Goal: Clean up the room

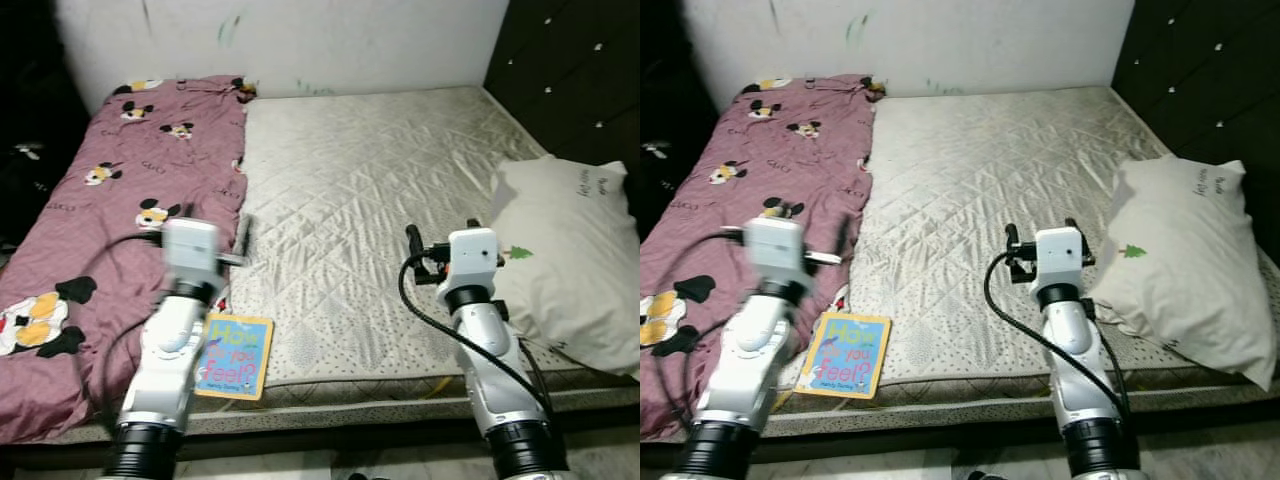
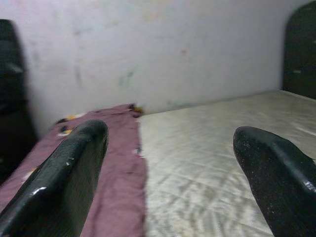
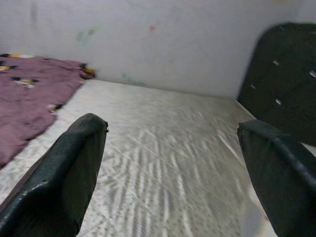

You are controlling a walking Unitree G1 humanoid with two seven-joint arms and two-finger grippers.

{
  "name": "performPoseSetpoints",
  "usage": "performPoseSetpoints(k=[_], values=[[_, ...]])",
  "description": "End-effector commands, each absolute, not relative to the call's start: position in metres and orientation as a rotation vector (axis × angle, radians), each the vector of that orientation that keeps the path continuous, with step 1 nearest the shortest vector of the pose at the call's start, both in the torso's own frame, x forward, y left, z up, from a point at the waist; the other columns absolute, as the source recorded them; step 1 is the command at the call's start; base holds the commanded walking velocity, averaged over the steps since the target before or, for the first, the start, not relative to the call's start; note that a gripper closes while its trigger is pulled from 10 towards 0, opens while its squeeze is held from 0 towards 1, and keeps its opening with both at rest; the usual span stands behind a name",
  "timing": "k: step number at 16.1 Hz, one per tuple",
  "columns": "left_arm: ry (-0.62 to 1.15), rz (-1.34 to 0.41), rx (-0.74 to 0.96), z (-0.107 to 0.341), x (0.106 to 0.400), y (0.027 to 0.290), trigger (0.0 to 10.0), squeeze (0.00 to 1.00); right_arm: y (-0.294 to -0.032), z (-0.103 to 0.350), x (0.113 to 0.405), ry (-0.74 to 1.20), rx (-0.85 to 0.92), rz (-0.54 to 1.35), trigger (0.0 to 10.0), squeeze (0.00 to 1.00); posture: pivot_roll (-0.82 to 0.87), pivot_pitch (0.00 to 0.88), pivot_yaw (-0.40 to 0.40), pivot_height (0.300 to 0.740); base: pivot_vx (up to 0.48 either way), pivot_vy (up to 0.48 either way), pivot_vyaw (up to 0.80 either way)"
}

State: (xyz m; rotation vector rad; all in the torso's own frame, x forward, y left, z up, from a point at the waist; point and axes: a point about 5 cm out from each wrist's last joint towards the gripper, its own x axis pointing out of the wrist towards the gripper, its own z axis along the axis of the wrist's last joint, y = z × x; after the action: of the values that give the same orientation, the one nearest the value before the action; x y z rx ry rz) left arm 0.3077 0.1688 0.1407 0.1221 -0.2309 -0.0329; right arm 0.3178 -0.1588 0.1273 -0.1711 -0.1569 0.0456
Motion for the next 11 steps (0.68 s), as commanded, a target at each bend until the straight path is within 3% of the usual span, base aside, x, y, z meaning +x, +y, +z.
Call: performPoseSetpoints(k=[1, 5, 11], values=[[-0.224, 0.016, 0.129, 0.134, 0.299, 0.182, 10.0, 0.0, -0.159, 0.127, 0.312, -0.166, -0.154, 0.069, 10.0, 0.0, -0.05, 0.0, 0.016, 0.74, 0.0, 0.0, 0.0], [-0.148, 0.085, 0.099, 0.108, 0.266, 0.194, 10.0, 0.0, -0.176, 0.109, 0.289, -0.106, -0.18, 0.087, 10.0, 0.0, -0.03, 0.0, -0.001, 0.74, 0.0, 0.0, 0.0], [-0.13, 0.065, 0.109, 0.103, 0.248, 0.192, 10.0, 0.0, -0.187, 0.113, 0.274, -0.103, -0.163, 0.034, 10.0, 0.0, -0.04, 0.0, -0.014, 0.74, 0.0, 0.0, 0.0]])
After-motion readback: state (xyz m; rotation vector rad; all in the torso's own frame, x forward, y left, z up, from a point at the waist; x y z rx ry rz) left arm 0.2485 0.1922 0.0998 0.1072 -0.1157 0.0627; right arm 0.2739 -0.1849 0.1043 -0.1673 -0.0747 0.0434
